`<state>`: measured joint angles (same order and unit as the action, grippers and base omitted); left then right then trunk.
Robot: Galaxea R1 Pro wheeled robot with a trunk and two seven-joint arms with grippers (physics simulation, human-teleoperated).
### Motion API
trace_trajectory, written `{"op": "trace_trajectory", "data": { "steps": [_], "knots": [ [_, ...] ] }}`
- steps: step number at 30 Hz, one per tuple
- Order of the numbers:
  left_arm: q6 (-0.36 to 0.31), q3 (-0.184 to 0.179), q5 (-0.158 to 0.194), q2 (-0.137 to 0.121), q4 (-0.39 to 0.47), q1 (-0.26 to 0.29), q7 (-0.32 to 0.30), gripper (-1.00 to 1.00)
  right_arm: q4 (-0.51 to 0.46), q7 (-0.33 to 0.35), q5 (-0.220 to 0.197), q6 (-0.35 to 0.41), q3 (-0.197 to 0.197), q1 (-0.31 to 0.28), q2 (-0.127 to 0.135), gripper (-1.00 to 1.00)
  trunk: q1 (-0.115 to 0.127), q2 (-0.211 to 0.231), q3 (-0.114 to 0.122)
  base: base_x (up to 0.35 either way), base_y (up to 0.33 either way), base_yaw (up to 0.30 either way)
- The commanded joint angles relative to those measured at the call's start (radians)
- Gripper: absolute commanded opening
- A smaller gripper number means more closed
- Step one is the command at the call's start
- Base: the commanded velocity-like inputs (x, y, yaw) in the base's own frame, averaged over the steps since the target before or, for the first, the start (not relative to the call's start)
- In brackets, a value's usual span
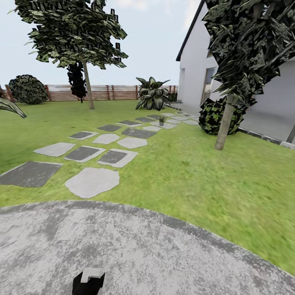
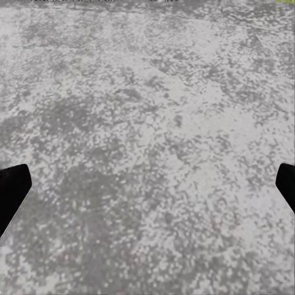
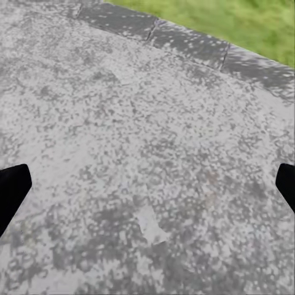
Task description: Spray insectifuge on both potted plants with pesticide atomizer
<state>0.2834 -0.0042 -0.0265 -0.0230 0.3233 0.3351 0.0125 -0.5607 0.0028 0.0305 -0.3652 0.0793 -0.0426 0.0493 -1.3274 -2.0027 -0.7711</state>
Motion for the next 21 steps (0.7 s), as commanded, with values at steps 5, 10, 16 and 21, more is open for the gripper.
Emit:
{"op": "trace_trajectory", "data": {
  "steps": [5,10,16,21],
  "knots": [
    [0.003,0.0,-0.003,0.0,-0.001,0.001,0.001,1.0,0.001,0.0,0.003,-0.003,0.002,0.0,0.0,1.0,0.0,0.0,-0.001,0.337,-0.074,0.273],
    [0.003,0.0,-0.003,0.0,-0.001,0.001,0.001,1.0,0.001,0.0,0.003,-0.003,0.002,0.0,0.0,1.0,0.0,0.0,-0.001,0.337,-0.074,0.274],
    [0.003,0.001,-0.003,0.0,-0.001,0.001,0.001,1.0,0.001,0.0,0.003,-0.003,0.002,0.0,0.0,1.0,0.0,0.0,-0.001,0.337,-0.074,0.274],
    [0.003,0.001,-0.003,0.0,-0.001,0.001,0.001,1.0,0.001,0.0,0.003,-0.003,0.002,0.0,0.0,1.0,0.0,0.0,-0.001,0.337,-0.074,0.274]
  ]
}}
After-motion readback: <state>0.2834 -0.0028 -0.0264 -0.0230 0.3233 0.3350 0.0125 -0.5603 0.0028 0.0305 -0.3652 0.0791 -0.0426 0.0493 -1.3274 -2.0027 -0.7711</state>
